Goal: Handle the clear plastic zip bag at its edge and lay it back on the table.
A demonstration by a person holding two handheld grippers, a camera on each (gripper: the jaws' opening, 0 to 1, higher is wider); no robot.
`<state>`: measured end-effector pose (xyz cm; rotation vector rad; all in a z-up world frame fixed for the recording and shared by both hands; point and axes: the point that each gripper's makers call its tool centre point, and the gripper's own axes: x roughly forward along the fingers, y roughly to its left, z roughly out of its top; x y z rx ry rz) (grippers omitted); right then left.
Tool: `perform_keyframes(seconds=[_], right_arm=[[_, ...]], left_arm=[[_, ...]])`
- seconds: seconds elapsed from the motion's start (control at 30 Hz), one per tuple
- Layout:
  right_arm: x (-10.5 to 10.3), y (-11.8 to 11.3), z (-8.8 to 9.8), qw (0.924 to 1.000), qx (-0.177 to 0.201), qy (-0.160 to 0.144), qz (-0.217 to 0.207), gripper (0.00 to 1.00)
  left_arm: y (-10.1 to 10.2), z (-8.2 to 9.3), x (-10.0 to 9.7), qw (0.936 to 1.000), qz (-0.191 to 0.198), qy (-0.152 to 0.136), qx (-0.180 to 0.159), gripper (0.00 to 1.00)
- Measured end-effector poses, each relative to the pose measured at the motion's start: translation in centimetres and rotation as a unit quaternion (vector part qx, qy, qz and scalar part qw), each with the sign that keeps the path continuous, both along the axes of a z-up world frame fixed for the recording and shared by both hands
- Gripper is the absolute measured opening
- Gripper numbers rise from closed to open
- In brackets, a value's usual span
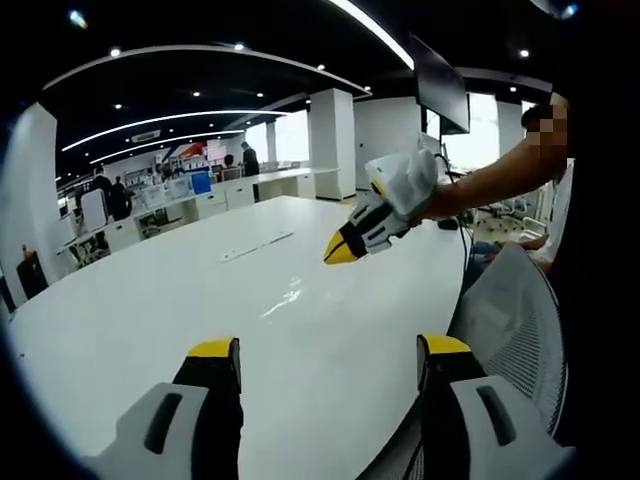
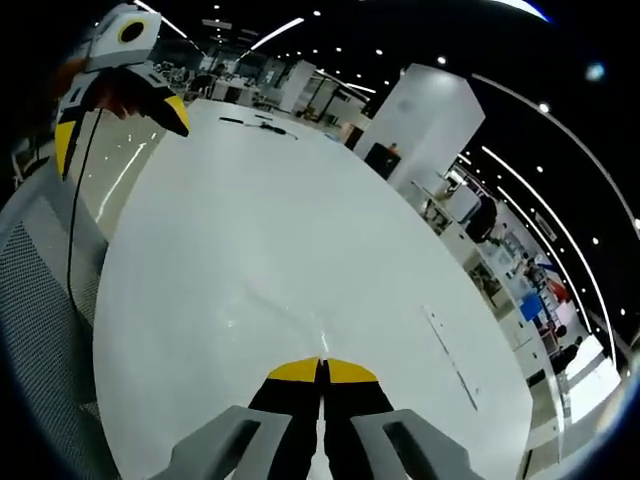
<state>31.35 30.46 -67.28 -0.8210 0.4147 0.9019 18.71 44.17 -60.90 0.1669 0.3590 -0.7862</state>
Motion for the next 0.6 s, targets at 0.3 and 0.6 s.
perform_keyframes(seconds=[0.3, 0.6], right_arm=[[-1.4, -0.8, -4.2, 0.9981, -0.007, 0.056, -0.024, 0.03], [-3.7, -1.8, -5.7, 0.9928, 0.010, 0.111, -0.044, 0.17]], left_arm=[[-0.8, -0.5, -0.4, 0.9998, -0.005, 0.009, 0.014, 0.71], [-1.2, -1.2, -1.0, 0.9994, -0.006, 0.017, 0.030, 0.71]])
